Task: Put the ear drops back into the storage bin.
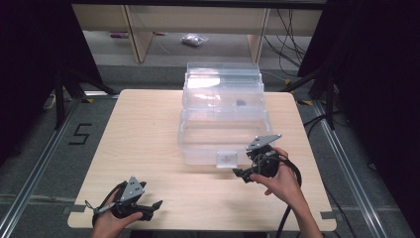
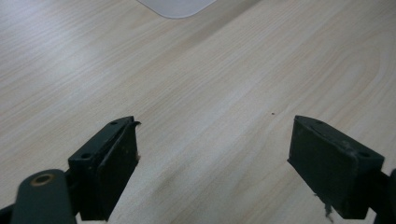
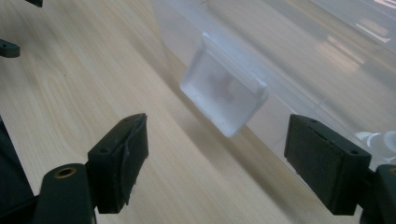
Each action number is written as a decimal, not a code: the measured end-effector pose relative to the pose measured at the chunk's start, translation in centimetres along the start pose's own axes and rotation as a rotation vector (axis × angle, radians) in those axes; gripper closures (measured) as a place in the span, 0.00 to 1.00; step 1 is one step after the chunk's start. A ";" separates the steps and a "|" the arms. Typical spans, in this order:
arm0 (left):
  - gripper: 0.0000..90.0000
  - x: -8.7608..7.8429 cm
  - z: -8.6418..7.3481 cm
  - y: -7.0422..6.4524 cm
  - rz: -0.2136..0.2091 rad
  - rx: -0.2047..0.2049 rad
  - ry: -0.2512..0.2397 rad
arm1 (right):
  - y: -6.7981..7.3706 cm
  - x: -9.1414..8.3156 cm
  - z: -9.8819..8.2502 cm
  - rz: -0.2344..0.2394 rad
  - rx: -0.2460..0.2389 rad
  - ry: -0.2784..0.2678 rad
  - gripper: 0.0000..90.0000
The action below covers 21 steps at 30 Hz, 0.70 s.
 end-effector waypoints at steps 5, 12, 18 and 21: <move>0.17 -0.1 0.0 0.1 0.003 0.005 0.008 | 0.1 0.4 -0.2 -0.018 -0.007 -0.020 0.25; 0.17 -0.1 0.0 0.2 0.012 0.019 0.010 | 0.3 0.8 -0.9 -0.016 -0.039 -0.017 0.26; 0.17 -0.1 0.0 0.1 0.002 0.009 0.014 | 0.6 1.2 -1.8 -0.027 -0.034 -0.028 0.26; 0.17 0.0 0.0 0.3 0.020 0.007 0.005 | 0.9 1.6 -2.3 -0.040 -0.039 -0.035 0.25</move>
Point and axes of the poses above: each handheld gripper's, and its own axes: x roughly forward along the jaws, z roughly out of its top, y roughly to its left, the point moved 5 cm from there along x, roughly forward along the jaws, and after that the axes turned 12 degrees about -x, right-handed, at the moved point
